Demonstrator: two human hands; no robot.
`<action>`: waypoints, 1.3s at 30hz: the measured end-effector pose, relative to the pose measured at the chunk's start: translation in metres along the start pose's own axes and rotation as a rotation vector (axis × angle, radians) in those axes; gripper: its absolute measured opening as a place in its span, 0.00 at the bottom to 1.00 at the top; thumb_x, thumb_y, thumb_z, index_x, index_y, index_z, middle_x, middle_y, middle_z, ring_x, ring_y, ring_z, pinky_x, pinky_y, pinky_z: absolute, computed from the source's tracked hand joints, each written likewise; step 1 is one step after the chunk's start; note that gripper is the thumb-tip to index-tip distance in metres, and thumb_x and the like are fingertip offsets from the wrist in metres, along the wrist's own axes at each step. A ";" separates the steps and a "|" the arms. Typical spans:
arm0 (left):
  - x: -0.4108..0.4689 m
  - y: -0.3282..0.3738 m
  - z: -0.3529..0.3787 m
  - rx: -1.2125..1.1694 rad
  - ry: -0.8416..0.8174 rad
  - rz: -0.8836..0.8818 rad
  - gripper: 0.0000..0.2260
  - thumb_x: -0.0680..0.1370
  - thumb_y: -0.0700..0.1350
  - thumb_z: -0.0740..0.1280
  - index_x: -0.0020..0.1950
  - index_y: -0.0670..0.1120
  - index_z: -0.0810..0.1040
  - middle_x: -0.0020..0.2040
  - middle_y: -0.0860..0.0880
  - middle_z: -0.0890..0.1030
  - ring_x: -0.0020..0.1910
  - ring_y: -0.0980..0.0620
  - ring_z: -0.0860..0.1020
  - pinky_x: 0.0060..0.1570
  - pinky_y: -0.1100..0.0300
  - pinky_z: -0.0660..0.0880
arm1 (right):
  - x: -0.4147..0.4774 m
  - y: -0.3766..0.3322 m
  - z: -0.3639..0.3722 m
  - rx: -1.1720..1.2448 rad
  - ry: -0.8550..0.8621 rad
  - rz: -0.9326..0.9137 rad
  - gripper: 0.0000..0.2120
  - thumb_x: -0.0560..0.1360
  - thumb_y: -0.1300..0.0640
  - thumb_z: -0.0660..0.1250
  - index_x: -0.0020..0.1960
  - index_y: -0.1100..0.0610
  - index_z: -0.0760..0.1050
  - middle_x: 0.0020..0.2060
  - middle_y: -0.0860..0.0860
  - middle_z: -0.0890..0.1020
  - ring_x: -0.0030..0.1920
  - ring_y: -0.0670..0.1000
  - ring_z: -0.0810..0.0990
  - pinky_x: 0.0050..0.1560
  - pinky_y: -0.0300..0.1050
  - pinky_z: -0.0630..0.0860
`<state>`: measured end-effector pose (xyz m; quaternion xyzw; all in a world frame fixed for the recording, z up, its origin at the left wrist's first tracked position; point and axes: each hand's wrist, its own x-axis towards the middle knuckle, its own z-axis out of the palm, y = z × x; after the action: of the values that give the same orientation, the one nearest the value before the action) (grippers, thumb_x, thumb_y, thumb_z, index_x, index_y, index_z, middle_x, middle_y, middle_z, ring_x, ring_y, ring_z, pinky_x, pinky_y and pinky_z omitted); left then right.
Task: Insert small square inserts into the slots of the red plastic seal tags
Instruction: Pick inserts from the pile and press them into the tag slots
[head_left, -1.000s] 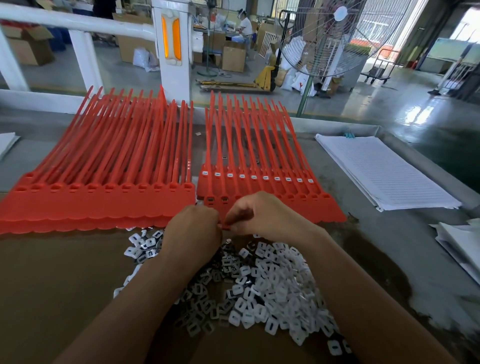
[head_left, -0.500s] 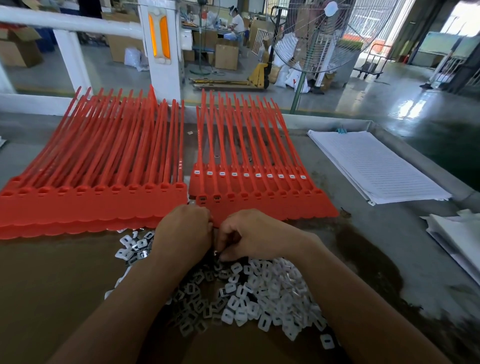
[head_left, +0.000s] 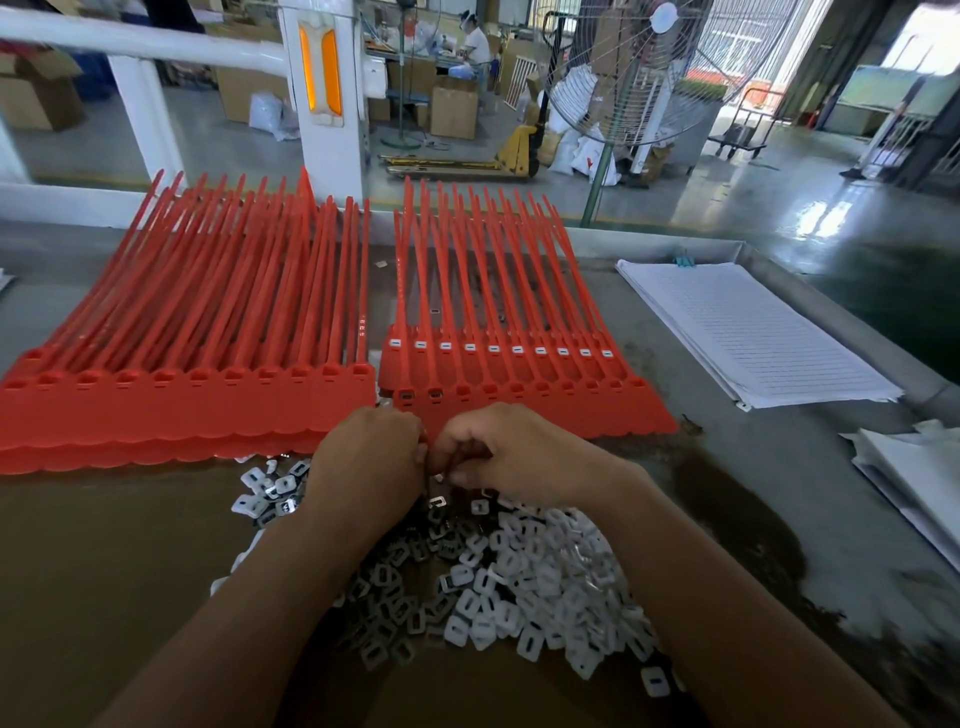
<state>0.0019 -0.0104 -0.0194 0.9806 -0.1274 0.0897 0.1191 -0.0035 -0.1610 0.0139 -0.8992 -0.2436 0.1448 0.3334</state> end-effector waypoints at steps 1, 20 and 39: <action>0.000 0.000 0.000 0.000 0.002 -0.002 0.11 0.77 0.48 0.59 0.53 0.49 0.78 0.52 0.49 0.79 0.51 0.51 0.76 0.45 0.60 0.71 | 0.000 0.000 0.000 0.003 0.000 -0.002 0.09 0.72 0.66 0.68 0.49 0.56 0.79 0.43 0.47 0.80 0.45 0.42 0.78 0.50 0.37 0.76; 0.000 0.002 -0.004 -0.030 -0.030 -0.032 0.12 0.77 0.47 0.59 0.55 0.47 0.78 0.55 0.48 0.79 0.52 0.50 0.76 0.51 0.56 0.74 | 0.000 0.005 -0.004 0.039 -0.034 -0.003 0.04 0.70 0.60 0.72 0.43 0.52 0.80 0.36 0.39 0.79 0.39 0.35 0.76 0.46 0.34 0.74; -0.001 0.002 -0.004 -0.040 -0.031 -0.050 0.12 0.78 0.47 0.58 0.55 0.46 0.78 0.55 0.49 0.78 0.53 0.51 0.75 0.52 0.56 0.73 | -0.003 0.004 -0.008 0.138 -0.030 0.060 0.04 0.69 0.55 0.73 0.40 0.55 0.80 0.30 0.44 0.81 0.31 0.38 0.78 0.34 0.32 0.74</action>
<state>-0.0003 -0.0109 -0.0150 0.9821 -0.1067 0.0687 0.1389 -0.0014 -0.1701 0.0176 -0.8786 -0.2111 0.1848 0.3865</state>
